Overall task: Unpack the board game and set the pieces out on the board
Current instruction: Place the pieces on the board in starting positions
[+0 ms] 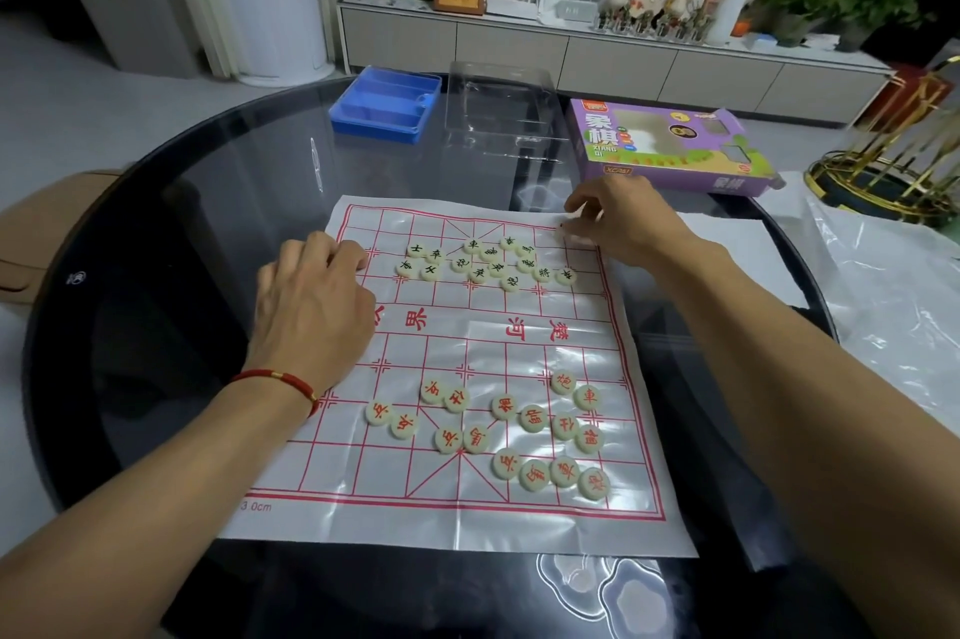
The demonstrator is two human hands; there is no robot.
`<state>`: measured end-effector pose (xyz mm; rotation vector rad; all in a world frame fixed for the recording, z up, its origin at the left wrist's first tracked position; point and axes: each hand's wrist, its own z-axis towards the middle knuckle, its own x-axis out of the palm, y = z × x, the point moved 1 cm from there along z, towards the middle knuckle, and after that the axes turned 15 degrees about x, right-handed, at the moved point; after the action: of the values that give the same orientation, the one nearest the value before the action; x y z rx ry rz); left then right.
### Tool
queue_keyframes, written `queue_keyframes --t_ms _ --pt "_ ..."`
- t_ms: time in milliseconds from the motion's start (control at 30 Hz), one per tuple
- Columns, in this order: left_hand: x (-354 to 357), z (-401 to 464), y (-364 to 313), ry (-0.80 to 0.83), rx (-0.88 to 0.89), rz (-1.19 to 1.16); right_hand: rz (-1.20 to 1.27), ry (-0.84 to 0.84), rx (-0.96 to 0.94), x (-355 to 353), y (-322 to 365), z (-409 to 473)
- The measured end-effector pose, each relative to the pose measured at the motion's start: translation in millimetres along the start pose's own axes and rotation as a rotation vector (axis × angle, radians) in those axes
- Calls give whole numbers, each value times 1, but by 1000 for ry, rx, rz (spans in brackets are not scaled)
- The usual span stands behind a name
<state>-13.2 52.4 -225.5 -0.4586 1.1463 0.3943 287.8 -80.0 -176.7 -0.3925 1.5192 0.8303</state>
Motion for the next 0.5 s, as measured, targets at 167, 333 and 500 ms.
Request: queue_keyframes --t_ms 167,333,500 --pt "0 0 0 2 9 5 39 -49 -111 -15 9 -2" --pt "-1 0 0 -1 9 4 -35 93 -240 -6 36 -9" --pt "-1 -1 1 -7 11 0 -87 113 -210 3 38 -8"
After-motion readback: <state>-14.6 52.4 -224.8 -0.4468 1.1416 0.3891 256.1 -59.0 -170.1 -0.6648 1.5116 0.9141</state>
